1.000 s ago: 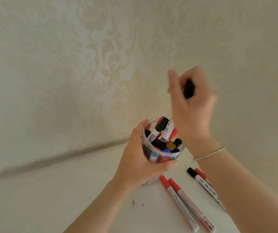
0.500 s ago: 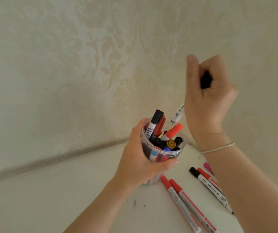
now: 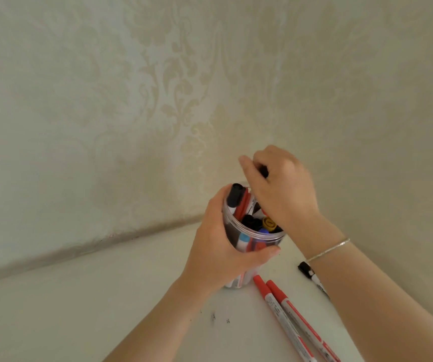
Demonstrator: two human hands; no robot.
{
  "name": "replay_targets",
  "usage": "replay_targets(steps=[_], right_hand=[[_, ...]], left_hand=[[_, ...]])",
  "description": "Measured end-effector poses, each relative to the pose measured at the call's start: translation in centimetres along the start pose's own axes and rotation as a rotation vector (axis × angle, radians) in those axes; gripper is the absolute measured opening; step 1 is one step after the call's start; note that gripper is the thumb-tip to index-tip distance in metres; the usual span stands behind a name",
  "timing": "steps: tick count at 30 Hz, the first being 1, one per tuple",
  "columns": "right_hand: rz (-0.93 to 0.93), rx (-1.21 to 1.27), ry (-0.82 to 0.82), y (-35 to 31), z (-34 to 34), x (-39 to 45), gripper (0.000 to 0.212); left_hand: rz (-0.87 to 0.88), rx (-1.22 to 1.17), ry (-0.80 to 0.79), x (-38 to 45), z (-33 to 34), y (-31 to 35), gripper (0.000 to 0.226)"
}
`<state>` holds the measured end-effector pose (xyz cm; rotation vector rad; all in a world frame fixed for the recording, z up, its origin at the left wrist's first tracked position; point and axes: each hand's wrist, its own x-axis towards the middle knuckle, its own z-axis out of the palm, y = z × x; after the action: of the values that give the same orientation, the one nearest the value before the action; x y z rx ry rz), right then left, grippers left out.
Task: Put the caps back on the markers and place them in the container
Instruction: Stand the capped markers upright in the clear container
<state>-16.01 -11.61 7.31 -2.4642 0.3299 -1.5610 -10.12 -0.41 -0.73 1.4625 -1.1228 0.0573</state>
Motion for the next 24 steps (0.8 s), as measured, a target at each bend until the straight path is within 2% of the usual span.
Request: replay_targets(steps=[3,5,8,9,10,13,15,17,18,19,21,23,24], right_hand=[[-0.012,-0.099,-0.248,0.2,-0.1,0.2,0.037],[0.049,0.071,-0.43,-0.4,-0.6,0.2,0.03],[0.262,0.416,-0.477,-1.5,-1.3,0.0,0.026],[0.263,0.387,-0.491,-1.5,-1.3,0.0,0.032],[0.215,0.242,-0.556,-1.5,-1.2,0.0,0.045],[0.076,-0.215,-0.858,-1.7,-1.1,0.2,0.097],[0.092,-0.307,-0.955,-1.9,-1.0,0.4,0.104],[0.12,-0.275,-0.969,-2.0,-0.9,0.6,0.096],[0.152,-0.165,-0.937,-2.0,-0.9,0.7,0.086],[0.206,0.002,-0.861,-2.1,-0.9,0.8,0.074],[0.276,0.304,-0.599,-2.2,-1.0,1.0,0.043],[0.173,0.194,-0.44,-2.1,-1.7,1.8,0.012],[0.167,0.129,-0.456,-2.0,-2.2,2.3,0.004]], left_hand=[[0.01,-0.002,0.013,0.1,0.0,0.1,0.1],[-0.002,-0.011,0.058,0.1,-0.2,0.1,0.099],[-0.006,-0.02,0.068,0.0,-0.4,0.1,0.095],[-0.003,-0.017,0.056,0.0,-0.4,0.1,0.095],[-0.002,-0.018,0.041,0.1,-0.3,0.0,0.097],[0.022,-0.006,0.004,0.2,0.0,-0.1,0.096],[0.023,0.005,-0.002,0.3,0.1,0.1,0.096],[0.008,0.002,0.0,0.4,0.1,0.0,0.097],[-0.004,-0.009,0.004,0.4,0.1,-0.1,0.097],[-0.014,-0.017,0.008,0.3,0.0,-0.2,0.099],[-0.014,-0.006,0.019,0.3,-0.2,-0.3,0.105],[-0.01,-0.001,0.023,0.2,-0.2,-0.2,0.104],[-0.008,-0.006,0.022,0.3,-0.2,-0.2,0.101]])
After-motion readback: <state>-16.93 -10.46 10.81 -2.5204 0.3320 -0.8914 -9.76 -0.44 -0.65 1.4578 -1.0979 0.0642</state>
